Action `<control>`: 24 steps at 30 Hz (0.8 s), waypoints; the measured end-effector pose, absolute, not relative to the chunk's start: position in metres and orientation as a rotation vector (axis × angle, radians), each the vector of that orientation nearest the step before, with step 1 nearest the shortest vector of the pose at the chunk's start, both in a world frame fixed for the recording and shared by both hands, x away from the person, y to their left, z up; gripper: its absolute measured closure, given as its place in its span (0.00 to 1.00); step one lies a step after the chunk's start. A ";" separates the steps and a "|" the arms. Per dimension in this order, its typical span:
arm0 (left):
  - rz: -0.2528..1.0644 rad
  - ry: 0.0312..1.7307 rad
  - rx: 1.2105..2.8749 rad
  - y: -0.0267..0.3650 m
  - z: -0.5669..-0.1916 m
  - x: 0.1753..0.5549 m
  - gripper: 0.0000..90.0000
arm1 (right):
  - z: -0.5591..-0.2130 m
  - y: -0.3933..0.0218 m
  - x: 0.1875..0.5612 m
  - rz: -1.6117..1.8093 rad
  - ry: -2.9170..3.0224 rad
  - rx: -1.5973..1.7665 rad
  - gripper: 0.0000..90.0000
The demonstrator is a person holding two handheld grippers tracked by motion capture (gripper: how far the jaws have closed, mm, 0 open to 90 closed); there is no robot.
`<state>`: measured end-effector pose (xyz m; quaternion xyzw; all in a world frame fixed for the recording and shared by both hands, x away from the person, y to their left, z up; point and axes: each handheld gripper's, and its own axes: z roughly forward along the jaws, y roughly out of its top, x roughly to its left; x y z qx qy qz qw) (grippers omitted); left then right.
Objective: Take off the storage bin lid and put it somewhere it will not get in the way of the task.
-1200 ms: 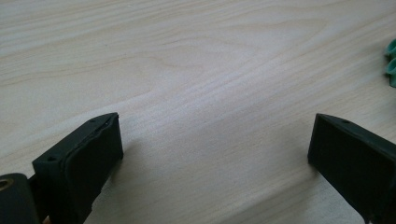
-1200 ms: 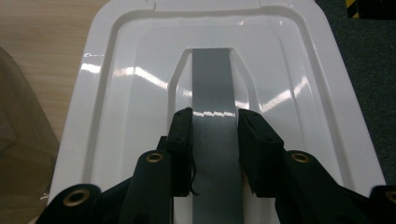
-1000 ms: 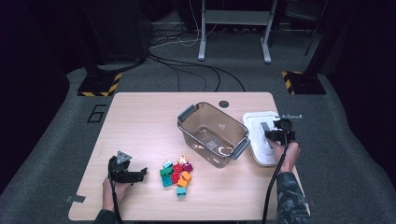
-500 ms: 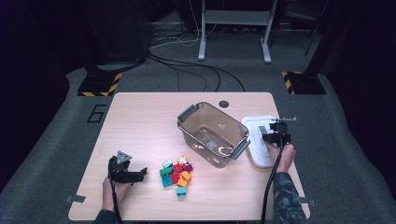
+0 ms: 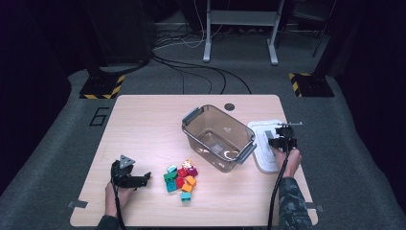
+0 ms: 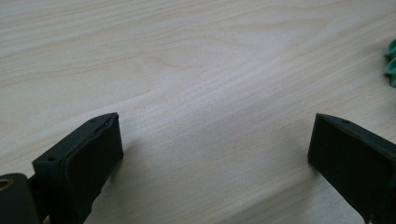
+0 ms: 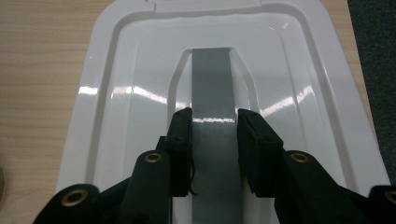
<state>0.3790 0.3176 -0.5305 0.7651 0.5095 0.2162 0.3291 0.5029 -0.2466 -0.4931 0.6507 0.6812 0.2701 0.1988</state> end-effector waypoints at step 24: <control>0.567 1.332 2.002 0.318 -0.530 0.379 0.03 | -0.480 -0.239 0.435 0.966 1.979 1.604 0.00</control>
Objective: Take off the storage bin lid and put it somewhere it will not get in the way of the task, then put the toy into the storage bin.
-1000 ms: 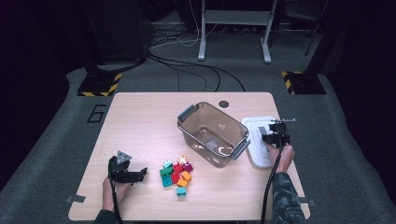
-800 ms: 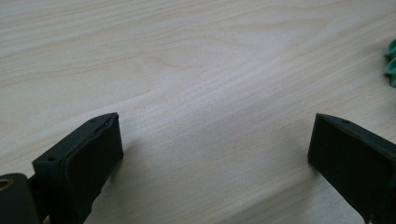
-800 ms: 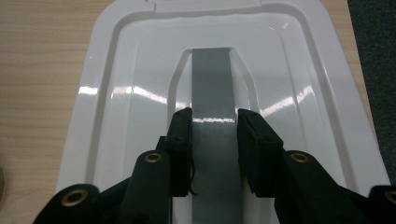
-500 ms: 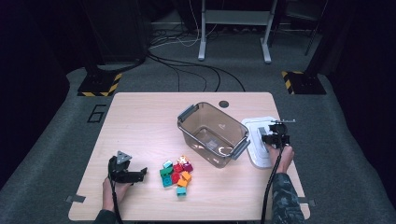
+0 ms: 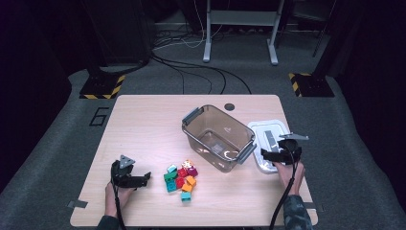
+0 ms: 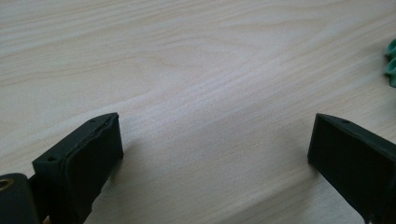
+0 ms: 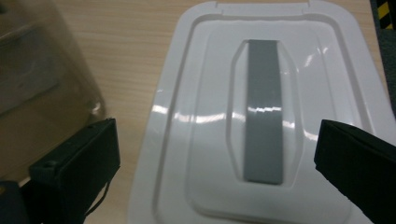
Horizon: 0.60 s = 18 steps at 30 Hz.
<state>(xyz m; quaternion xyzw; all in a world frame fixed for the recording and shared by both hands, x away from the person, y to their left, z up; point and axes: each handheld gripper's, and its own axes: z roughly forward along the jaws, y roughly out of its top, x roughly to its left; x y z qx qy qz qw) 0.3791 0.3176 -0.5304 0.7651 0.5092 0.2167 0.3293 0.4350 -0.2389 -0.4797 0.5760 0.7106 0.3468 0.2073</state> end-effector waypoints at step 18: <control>0.565 1.327 2.011 0.317 -0.530 0.379 0.03 | -0.493 -0.198 0.341 1.129 2.036 1.421 0.00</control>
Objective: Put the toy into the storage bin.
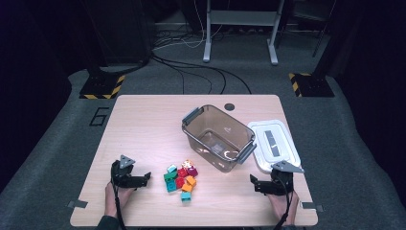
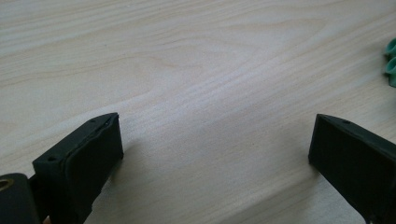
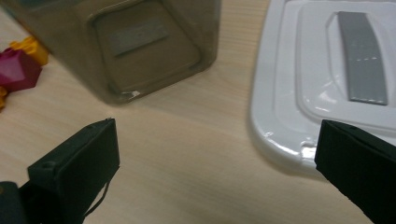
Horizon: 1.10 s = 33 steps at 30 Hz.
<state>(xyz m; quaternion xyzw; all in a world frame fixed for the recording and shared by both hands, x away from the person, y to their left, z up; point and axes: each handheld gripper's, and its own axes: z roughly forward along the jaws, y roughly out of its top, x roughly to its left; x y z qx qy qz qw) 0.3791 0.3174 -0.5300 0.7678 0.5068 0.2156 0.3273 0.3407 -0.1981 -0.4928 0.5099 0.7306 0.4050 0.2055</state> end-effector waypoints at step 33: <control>0.455 1.150 2.031 0.274 -0.505 0.365 0.02 | -0.528 -0.136 0.328 1.058 2.270 1.238 0.00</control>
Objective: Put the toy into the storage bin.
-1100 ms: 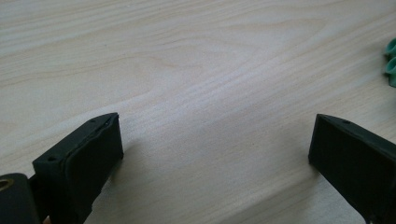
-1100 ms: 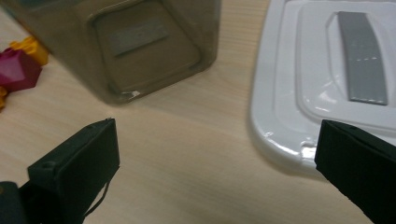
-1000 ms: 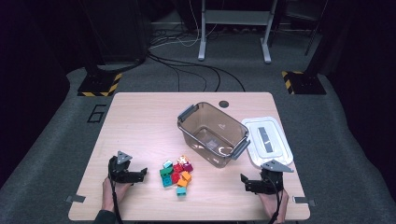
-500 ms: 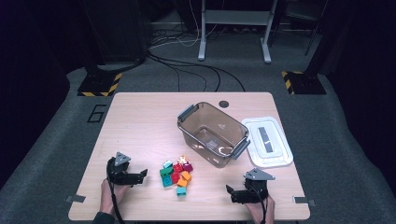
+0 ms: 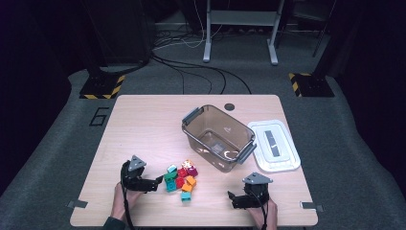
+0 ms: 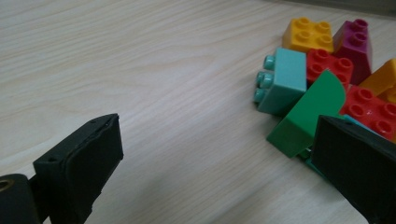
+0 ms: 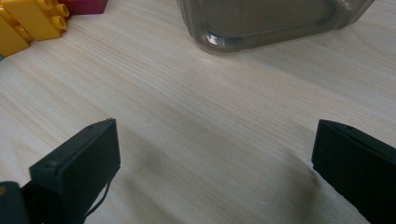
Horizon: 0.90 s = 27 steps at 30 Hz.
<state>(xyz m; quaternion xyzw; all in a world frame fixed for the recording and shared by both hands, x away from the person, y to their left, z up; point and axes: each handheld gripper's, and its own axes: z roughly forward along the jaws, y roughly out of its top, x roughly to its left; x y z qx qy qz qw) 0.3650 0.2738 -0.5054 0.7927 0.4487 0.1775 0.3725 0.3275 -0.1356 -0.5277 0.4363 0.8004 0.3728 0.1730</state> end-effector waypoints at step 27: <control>0.383 1.114 2.115 0.239 -0.497 0.409 0.18 | -0.528 -0.138 0.331 1.068 2.293 1.251 0.06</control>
